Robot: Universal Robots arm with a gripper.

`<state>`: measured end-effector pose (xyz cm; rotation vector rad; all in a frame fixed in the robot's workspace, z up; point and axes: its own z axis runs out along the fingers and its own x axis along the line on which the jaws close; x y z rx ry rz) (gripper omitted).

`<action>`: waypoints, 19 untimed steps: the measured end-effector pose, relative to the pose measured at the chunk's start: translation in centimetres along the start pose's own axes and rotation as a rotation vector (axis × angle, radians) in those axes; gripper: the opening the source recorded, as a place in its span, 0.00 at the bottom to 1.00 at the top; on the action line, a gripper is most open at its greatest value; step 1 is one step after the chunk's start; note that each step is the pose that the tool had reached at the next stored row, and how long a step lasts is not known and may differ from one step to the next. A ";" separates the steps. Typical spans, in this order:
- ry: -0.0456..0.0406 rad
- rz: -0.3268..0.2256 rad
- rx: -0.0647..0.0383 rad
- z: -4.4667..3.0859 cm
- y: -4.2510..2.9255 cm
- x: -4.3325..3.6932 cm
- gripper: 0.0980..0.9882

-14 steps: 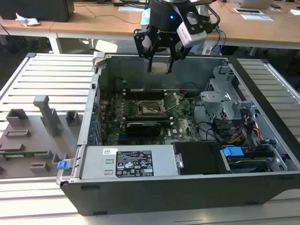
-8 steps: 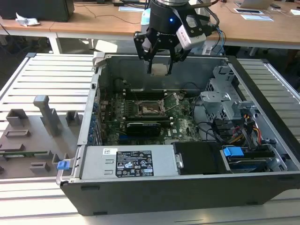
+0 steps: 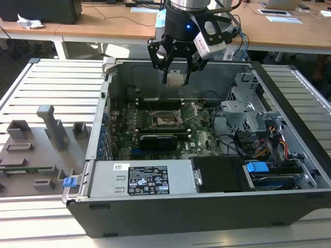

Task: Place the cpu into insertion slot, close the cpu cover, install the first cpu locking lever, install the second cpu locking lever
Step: 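Place the cpu into insertion slot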

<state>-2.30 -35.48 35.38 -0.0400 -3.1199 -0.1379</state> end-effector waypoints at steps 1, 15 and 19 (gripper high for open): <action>0.0000 0.000 0.000 0.03 0.00 0.00 0.50; -0.0001 0.000 0.000 1.05 -0.09 -0.02 0.50; -0.0001 0.000 0.000 1.44 -0.13 -0.03 0.50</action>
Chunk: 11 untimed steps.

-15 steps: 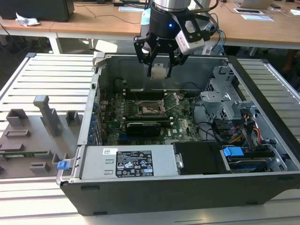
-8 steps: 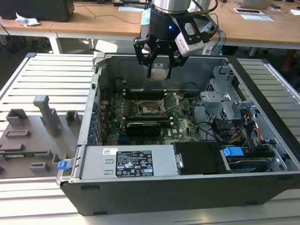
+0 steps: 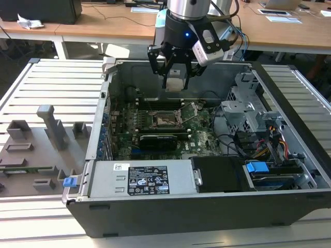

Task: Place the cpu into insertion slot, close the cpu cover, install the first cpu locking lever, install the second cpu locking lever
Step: 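Place the cpu into insertion slot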

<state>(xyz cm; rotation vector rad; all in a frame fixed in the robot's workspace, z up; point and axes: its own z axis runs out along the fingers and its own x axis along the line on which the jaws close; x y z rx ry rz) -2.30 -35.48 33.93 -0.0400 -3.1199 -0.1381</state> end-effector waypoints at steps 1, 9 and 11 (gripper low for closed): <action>0.0000 0.000 0.000 0.14 -0.01 0.00 0.50; 0.0000 0.000 0.000 0.89 -0.08 -0.02 0.50; 0.0000 0.000 0.000 1.05 -0.09 -0.02 0.50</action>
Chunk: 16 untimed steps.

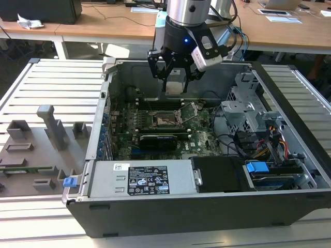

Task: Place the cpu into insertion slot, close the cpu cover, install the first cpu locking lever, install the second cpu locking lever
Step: 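Place the cpu into insertion slot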

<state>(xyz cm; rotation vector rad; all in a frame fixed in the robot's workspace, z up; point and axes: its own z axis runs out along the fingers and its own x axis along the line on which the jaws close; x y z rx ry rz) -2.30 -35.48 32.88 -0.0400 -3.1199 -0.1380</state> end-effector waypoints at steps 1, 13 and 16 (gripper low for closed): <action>0.0000 0.000 0.000 0.04 -0.01 0.00 0.50; 0.0000 0.000 0.000 0.85 -0.08 -0.02 0.50; 0.0000 0.000 0.000 1.08 -0.10 -0.02 0.50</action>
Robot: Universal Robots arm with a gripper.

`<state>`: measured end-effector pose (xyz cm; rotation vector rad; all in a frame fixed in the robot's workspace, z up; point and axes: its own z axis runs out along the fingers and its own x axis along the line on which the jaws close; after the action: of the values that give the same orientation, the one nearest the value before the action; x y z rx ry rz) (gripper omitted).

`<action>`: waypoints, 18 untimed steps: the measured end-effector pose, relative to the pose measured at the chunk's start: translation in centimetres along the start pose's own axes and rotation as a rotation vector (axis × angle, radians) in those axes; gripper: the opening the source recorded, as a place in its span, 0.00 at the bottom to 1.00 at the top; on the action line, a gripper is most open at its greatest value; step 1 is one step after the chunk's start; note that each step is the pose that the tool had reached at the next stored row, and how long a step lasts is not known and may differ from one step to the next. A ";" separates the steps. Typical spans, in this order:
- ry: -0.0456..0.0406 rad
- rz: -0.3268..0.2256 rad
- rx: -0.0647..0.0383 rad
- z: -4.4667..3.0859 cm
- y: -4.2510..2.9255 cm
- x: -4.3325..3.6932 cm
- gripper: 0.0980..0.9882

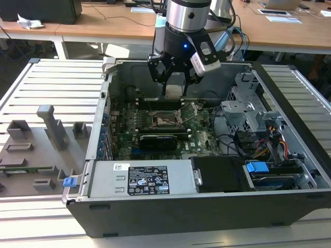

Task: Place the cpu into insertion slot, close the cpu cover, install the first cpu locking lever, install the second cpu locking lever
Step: 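Place the cpu into insertion slot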

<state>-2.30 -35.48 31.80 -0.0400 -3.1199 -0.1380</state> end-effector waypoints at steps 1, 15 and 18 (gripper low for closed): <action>0.0000 0.000 0.000 0.05 -0.01 0.00 0.50; 0.0000 0.000 0.000 1.18 -0.10 -0.02 0.50; 0.0000 0.000 0.000 1.39 -0.12 -0.03 0.50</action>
<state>-2.30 -35.48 30.41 -0.0400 -3.1199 -0.1380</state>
